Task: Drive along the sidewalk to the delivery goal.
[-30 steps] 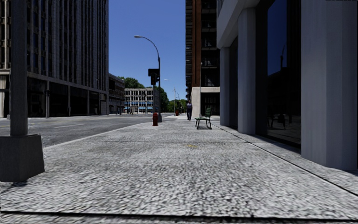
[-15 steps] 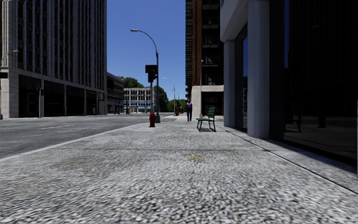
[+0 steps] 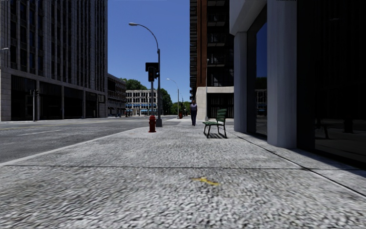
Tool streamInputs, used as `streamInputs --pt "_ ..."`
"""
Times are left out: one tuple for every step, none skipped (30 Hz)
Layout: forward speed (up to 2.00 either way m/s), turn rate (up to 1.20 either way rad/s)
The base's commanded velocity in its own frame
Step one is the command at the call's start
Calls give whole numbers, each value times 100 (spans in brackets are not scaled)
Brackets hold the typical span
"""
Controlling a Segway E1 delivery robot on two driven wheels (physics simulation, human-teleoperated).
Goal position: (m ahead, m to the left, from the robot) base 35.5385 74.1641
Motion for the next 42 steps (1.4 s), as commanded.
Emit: streamInputs --pt "200 0" --pt "200 2" --pt "200 9" --pt "200 18" --pt "200 23" --pt "200 23" --pt "200 26" --pt "200 28" --pt "200 28" --pt "200 28" --pt "200 28" --pt "200 28" --pt "200 28" --pt "200 28" --pt "200 28" --pt "200 28" --pt "200 28" --pt "200 28" --pt "200 28" --pt "200 28" --pt "200 28" --pt "200 28" --pt "200 28" --pt "200 28" --pt "200 28" --pt "200 28" --pt "200 28" --pt "200 24" --pt "200 24" --pt "200 11" --pt "200 0" --pt "200 0" --pt "200 0" --pt "200 0" --pt "200 0" --pt "200 0" --pt "200 0" --pt "200 0" --pt "200 0" --pt "200 0" --pt "200 0" --pt "200 0"
